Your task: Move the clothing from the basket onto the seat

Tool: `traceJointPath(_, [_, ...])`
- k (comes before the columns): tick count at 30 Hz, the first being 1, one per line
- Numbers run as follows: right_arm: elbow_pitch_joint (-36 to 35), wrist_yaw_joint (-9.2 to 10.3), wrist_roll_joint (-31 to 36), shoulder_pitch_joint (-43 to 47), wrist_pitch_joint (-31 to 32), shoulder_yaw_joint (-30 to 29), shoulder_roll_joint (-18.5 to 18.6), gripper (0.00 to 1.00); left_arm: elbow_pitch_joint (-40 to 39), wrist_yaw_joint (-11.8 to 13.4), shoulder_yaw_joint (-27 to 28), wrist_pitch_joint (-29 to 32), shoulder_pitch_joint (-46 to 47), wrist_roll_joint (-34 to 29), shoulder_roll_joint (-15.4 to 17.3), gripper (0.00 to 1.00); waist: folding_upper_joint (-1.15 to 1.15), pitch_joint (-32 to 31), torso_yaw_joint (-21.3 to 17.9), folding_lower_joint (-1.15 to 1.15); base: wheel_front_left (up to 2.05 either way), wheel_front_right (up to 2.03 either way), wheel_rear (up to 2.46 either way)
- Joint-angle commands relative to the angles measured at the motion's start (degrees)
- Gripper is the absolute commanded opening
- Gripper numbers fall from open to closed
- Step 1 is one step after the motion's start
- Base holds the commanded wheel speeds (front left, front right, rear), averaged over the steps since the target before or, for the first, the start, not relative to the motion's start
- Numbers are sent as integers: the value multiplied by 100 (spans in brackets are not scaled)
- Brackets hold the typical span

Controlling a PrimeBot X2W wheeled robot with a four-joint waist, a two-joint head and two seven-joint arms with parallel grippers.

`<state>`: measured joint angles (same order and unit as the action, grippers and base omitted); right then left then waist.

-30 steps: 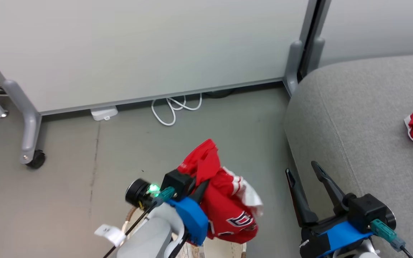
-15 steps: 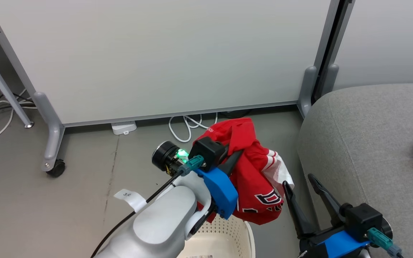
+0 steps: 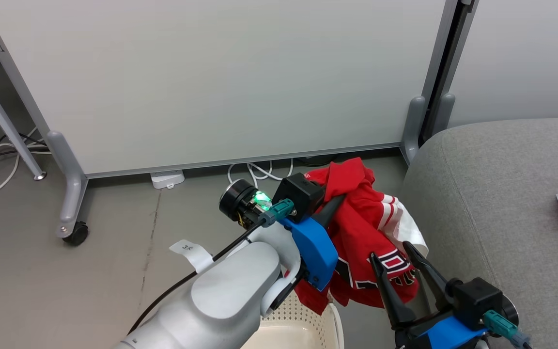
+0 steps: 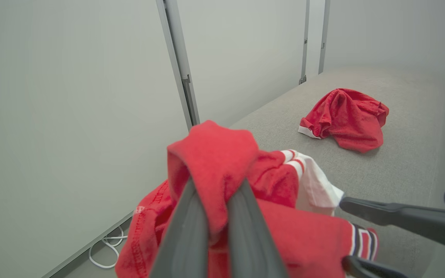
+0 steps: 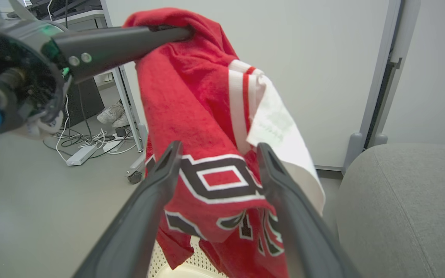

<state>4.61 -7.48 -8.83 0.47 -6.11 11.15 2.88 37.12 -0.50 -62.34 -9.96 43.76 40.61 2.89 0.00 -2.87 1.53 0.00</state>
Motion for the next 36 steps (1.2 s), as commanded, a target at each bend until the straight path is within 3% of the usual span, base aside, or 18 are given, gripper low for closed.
traceJointPath(1, [26, -3, -11, 79, 25, 34, 1, 100, 44, 50, -80, -52, 144, 96, -1, 0, 0, 9, -6, 0, 0, 0, 0])
traceJointPath(17, [530, -3, 206, -584, 657, 358, 1, 100, 149, 185, -590, -243, 324, 572, -1, 0, 0, 72, -65, 0, 0, 0, 0])
traceJointPath(25, [1165, -3, 104, -1163, 848, 593, 2, 100, 162, 206, -773, -315, 398, 763, -2, 0, 0, 118, -91, 0, 0, 0, 0])
traceJointPath(36, [2178, -3, -269, -1816, 638, 932, 2, 100, 174, 235, -948, -374, 503, 952, -2, 0, 0, 129, -75, 0, 0, 0, 0])
